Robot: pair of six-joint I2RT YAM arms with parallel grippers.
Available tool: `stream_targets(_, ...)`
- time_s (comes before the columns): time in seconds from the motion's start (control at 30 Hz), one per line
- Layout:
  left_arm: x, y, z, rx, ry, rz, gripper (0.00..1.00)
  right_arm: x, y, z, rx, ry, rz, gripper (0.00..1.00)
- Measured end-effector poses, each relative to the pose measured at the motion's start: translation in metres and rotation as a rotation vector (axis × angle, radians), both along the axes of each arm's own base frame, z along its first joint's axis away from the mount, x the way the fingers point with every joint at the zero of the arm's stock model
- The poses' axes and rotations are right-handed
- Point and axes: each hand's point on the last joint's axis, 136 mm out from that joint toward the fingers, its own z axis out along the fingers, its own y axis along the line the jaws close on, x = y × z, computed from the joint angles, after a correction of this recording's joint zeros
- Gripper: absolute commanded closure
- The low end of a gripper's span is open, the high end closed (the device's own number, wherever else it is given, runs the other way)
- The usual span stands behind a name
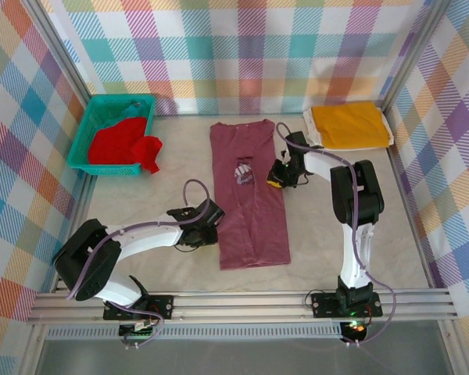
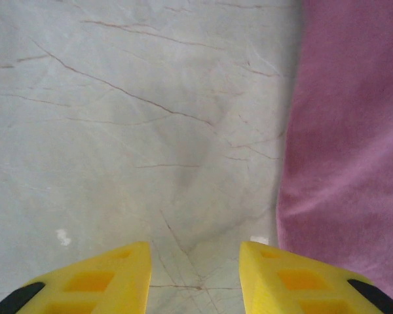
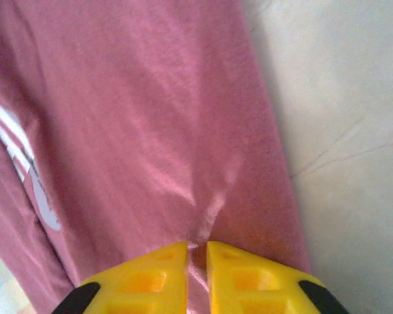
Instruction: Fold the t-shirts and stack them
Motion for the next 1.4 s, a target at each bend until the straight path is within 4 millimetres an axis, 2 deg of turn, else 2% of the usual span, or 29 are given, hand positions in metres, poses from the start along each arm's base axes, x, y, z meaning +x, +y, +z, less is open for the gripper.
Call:
stream_targets(0.1,-0.001,-0.001,0.012,-0.031,-0.019,-0.002,0.57,-0.011,0.005,0.008,0.038,0.008,0.021,0.74)
stream_targets(0.2,-0.003,-0.008,0.026,-0.097,-0.033,-0.017,0.55,-0.025,0.007,0.029,0.074,-0.015,0.036,0.7)
stream_targets(0.33,-0.018,-0.018,0.039,-0.216,-0.026,-0.057,0.52,-0.065,0.0,0.073,0.133,-0.099,0.057,0.65)
stream_targets(0.43,-0.038,-0.024,0.034,-0.293,0.016,-0.086,0.51,-0.1,-0.007,0.09,0.17,-0.168,0.077,0.64)
stream_targets(0.5,-0.054,-0.028,0.025,-0.313,0.065,-0.112,0.51,-0.123,-0.013,0.084,0.181,-0.181,0.081,0.63)
stream_targets(0.6,-0.073,-0.039,0.017,-0.322,0.134,-0.16,0.51,-0.153,-0.02,0.054,0.171,-0.125,0.078,0.63)
stream_targets(0.7,-0.085,-0.05,0.011,-0.32,0.179,-0.2,0.51,-0.172,-0.025,0.029,0.156,-0.058,0.076,0.64)
stream_targets(0.77,-0.09,-0.056,0.008,-0.31,0.203,-0.214,0.51,-0.174,-0.024,0.024,0.158,-0.05,0.077,0.64)
stream_targets(0.87,-0.093,-0.062,0.007,-0.3,0.216,-0.23,0.51,-0.167,-0.02,0.028,0.17,-0.087,0.084,0.64)
stream_targets(1.07,-0.092,-0.065,0.005,-0.303,0.216,-0.223,0.52,-0.162,-0.017,0.033,0.18,-0.124,0.09,0.63)
stream_targets(1.3,-0.096,-0.064,-0.005,-0.267,0.24,-0.213,0.52,-0.16,-0.017,0.035,0.183,-0.135,0.091,0.63)
stream_targets(1.4,-0.096,-0.063,-0.005,-0.258,0.233,-0.212,0.57,-0.158,-0.016,0.036,0.187,-0.146,0.092,0.64)
